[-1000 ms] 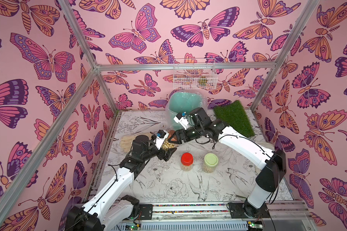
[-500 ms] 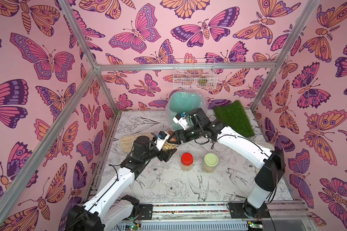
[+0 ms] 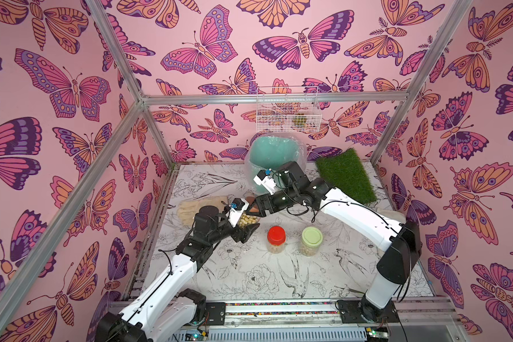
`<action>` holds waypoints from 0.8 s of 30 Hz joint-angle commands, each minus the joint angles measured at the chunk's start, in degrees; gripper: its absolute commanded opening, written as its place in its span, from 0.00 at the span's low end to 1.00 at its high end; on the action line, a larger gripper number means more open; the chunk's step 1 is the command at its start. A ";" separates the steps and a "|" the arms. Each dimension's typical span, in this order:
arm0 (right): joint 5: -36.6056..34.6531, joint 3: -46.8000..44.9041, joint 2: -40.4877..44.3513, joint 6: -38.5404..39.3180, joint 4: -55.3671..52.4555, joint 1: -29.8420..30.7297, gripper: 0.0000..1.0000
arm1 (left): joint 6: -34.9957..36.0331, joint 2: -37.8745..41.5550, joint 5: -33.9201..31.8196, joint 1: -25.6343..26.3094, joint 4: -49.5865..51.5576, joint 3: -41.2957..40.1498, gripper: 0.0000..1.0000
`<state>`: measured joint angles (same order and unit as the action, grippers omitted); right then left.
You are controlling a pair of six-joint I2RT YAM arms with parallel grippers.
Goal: Empty moldy peanuts from jars
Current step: Pick up the jar from the center of the board, then unscrew the lid from the jar.
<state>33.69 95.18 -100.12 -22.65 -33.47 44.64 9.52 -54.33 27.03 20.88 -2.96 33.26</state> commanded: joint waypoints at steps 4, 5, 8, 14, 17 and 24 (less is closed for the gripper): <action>0.89 0.53 1.81 0.34 -1.90 0.34 0.98 | -0.82 1.50 1.16 -0.58 -3.81 -0.14 0.00; 0.86 0.70 1.69 0.33 -2.12 0.33 0.95 | -0.82 1.50 1.26 -0.58 -3.81 -0.12 0.00; 0.86 1.11 1.07 0.25 -2.28 0.32 0.93 | -0.64 1.37 2.26 -0.58 -3.89 0.05 0.00; -0.25 2.31 -0.27 -0.97 -1.77 0.29 1.00 | 0.50 0.99 5.69 -0.75 -4.60 -0.18 0.00; -0.39 3.85 -1.72 -1.14 -2.69 0.32 0.99 | 1.03 0.64 7.15 -1.00 -4.86 -0.08 0.00; -0.77 4.73 -2.65 -1.04 -3.76 0.25 0.89 | 1.12 -0.90 9.36 -2.15 -5.60 0.56 0.00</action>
<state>32.69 97.67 -101.93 -23.77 -35.70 44.62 10.00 -55.27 33.12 19.25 -3.18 32.95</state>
